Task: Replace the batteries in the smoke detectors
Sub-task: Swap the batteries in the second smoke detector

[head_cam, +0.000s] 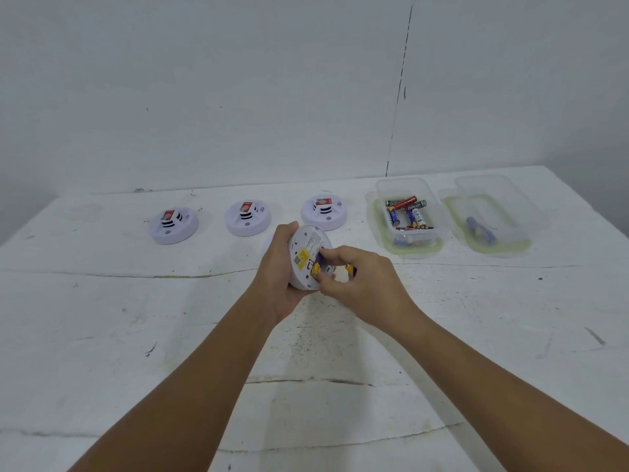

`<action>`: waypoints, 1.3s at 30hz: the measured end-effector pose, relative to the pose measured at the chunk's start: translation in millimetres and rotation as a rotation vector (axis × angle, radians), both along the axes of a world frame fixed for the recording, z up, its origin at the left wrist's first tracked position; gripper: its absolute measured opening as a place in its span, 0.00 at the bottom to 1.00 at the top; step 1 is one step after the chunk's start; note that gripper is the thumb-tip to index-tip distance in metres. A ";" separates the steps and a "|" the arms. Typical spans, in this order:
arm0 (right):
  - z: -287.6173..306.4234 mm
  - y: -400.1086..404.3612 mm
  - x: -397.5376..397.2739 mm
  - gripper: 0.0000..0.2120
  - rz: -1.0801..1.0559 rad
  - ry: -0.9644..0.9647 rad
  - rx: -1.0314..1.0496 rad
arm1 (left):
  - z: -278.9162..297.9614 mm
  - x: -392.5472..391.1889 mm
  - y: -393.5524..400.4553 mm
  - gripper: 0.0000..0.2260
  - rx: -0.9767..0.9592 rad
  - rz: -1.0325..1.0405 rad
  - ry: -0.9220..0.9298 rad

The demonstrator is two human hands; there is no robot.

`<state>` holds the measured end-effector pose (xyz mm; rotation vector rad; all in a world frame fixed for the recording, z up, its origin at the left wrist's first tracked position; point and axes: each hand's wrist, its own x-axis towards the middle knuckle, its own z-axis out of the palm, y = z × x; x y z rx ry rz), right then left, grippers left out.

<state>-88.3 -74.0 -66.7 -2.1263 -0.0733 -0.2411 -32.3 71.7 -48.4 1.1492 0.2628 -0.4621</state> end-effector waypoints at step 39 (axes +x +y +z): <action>53.5 -221.4 20.6 0.05 -0.483 0.028 0.034 | 43.0 14.0 -158.3 0.23 0.018 -0.209 -0.160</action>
